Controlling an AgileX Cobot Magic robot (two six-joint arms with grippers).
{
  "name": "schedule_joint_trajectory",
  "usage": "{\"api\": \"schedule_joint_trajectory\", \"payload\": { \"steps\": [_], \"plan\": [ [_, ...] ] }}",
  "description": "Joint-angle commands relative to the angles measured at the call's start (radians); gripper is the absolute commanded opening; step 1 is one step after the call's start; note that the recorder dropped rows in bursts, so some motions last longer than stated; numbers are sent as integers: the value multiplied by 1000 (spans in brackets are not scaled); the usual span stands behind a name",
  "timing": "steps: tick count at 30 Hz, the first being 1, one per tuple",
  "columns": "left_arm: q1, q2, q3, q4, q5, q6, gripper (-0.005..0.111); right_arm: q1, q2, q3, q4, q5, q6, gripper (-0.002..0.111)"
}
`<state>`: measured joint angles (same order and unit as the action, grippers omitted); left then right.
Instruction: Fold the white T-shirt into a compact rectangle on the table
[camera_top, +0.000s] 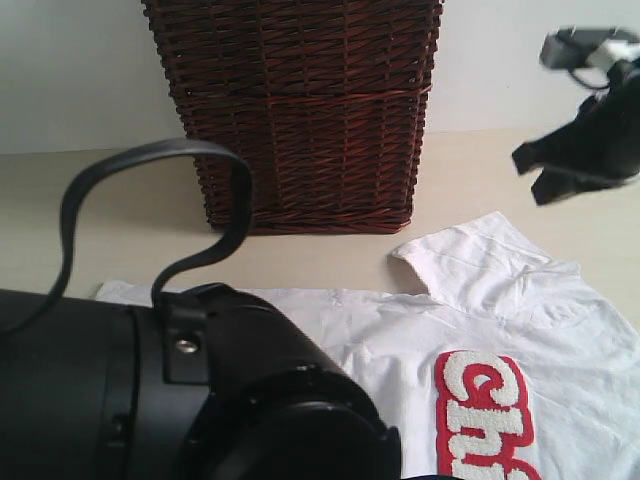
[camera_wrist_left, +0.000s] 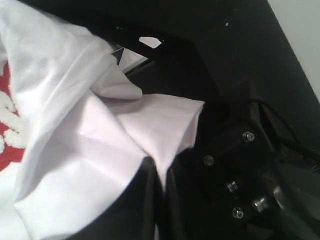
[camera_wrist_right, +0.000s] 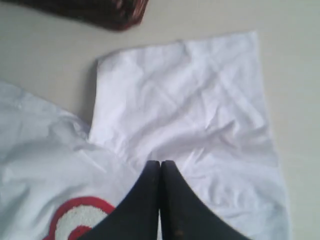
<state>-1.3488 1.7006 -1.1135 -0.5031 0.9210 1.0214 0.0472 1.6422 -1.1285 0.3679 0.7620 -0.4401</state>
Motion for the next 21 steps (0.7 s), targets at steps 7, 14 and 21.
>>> {"api": "schedule_joint_trajectory", "payload": {
  "steps": [7, 14, 21],
  "plan": [
    [3, -11, 4, 19, 4, -12, 0, 34, 251, 28, -29, -103, -8, 0],
    [3, -11, 4, 22, 10, -12, 0, 34, 349, -41, -185, -295, 162, 0],
    [3, -11, 4, 28, 8, -12, 0, 34, 501, -183, -359, -215, 338, 0]
  ]
}}
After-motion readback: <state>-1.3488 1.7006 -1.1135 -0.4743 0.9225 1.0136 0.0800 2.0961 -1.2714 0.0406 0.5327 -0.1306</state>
